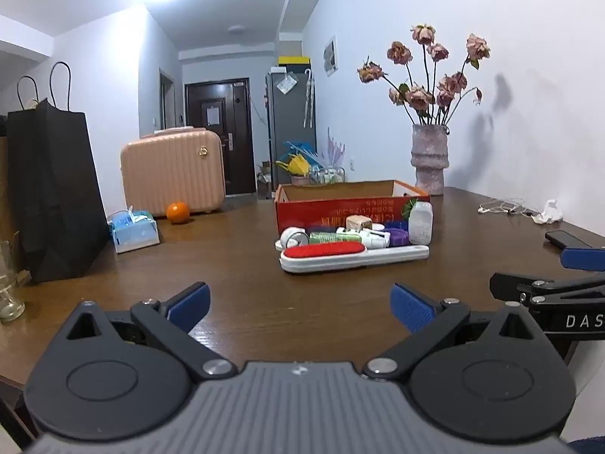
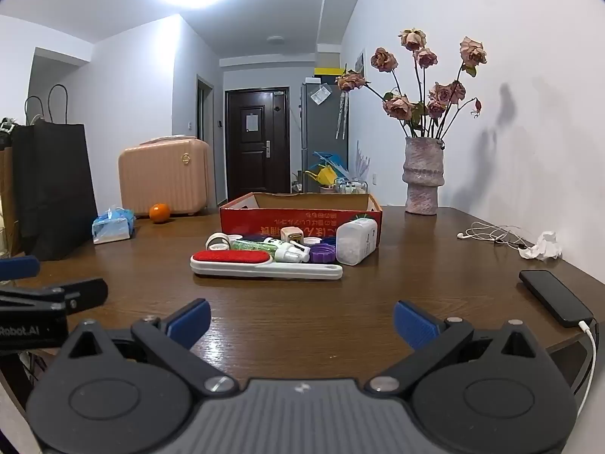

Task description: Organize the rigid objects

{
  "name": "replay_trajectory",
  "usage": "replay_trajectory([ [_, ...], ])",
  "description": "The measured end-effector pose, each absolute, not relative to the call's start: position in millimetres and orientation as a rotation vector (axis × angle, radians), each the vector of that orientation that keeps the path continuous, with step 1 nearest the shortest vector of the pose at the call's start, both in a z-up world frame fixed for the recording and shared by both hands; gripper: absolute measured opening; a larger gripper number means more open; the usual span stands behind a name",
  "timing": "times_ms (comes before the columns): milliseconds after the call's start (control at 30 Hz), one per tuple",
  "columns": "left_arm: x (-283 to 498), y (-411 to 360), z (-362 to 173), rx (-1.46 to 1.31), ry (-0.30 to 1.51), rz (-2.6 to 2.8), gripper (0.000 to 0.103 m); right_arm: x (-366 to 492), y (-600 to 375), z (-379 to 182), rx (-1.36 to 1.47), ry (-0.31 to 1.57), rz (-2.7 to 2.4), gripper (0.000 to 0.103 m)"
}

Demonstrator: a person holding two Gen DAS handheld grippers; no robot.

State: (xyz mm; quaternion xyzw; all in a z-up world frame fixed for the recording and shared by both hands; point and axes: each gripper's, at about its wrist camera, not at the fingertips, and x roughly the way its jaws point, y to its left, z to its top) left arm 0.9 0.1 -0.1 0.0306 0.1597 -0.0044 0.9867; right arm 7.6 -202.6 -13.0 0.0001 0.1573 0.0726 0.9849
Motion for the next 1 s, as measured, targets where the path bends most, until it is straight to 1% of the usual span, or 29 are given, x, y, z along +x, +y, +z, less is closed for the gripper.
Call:
replay_trajectory([
  [100,7.6,1.0,-2.2,0.054,0.349,-0.012,0.103,7.7,-201.6,-14.7,-0.005,0.303,0.144,0.103],
  [200,-0.3,3.9,0.6,0.049,0.287,-0.003,0.103,8.8,-201.8,-16.6,-0.002,0.303,0.141,0.103],
  [1000,2.4,6.1,-2.4,0.053,0.286,0.013,0.103,8.1,-199.9,-14.3,-0.006,0.298,0.158,0.103],
])
